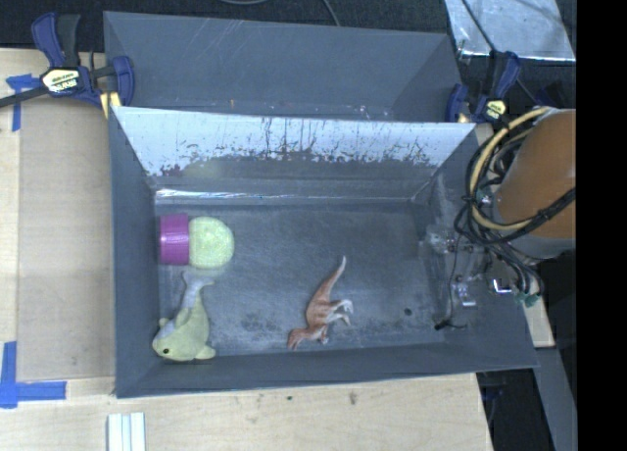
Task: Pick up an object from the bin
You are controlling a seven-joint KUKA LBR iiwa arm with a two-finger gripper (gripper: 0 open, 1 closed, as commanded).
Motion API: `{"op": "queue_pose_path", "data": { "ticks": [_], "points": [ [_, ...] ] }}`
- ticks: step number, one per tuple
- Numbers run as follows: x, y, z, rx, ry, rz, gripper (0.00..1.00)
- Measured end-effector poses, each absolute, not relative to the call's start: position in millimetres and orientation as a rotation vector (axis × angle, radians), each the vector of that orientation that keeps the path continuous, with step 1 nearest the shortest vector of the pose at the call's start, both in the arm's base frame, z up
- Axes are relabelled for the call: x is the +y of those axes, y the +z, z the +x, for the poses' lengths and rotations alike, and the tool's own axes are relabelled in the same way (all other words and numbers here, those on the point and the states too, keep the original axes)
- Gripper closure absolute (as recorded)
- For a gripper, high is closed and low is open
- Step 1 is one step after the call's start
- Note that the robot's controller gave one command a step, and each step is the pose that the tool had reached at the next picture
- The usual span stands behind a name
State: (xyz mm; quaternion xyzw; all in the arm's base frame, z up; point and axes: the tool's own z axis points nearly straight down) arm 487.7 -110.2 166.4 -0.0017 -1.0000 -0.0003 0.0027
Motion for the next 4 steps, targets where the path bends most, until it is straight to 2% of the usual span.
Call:
{"op": "queue_pose_path", "data": {
  "ticks": [1,2,3,4],
  "points": [
    [-109.8,170.7,489.7,-3.145,0.001,-0.001,0.0],
    [-89.1,162.0,508.7,-3.136,0.004,-0.26,0.0],
    [-50.8,136.4,515.4,-3.103,-0.003,-0.514,0.0],
    [-63.7,102.3,495.3,-3.145,0.0,-0.035,0.0]
  ]
}}
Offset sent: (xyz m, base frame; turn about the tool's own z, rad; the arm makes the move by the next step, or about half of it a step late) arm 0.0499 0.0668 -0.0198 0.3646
